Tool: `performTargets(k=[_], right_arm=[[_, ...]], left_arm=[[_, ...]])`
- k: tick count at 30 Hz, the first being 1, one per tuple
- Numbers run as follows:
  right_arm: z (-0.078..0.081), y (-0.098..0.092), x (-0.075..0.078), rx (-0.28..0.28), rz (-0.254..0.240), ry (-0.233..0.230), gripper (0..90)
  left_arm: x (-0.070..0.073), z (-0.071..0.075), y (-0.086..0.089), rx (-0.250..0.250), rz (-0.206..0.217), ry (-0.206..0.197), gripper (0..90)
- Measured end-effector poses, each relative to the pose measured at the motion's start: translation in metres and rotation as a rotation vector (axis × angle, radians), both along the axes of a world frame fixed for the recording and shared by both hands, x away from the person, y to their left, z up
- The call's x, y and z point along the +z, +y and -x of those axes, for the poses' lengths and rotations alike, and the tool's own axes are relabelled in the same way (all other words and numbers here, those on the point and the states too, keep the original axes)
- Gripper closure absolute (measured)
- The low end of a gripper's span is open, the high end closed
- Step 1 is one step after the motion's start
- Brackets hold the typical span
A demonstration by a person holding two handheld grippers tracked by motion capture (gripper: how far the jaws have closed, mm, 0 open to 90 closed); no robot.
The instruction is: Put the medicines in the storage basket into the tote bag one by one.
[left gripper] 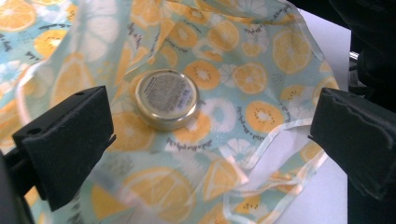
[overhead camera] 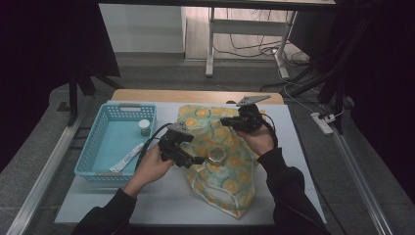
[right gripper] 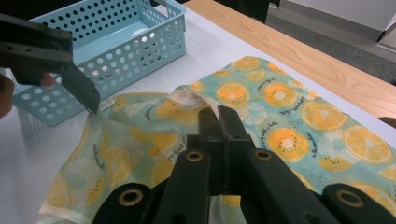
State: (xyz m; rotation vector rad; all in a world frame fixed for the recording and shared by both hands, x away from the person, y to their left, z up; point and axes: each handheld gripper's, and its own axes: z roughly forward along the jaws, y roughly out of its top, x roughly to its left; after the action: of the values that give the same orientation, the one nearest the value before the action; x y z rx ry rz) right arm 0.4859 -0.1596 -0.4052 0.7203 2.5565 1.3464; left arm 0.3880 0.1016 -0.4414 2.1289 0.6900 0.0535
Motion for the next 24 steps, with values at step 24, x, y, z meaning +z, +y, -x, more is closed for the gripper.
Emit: performTargets(k=[24], right_arm=[[0.002, 0.002, 0.001, 0.004, 0.006, 0.0, 90.0]], left_arm=[[-0.002, 0.009, 0.076, 0.165, -0.03, -0.006, 0.0]])
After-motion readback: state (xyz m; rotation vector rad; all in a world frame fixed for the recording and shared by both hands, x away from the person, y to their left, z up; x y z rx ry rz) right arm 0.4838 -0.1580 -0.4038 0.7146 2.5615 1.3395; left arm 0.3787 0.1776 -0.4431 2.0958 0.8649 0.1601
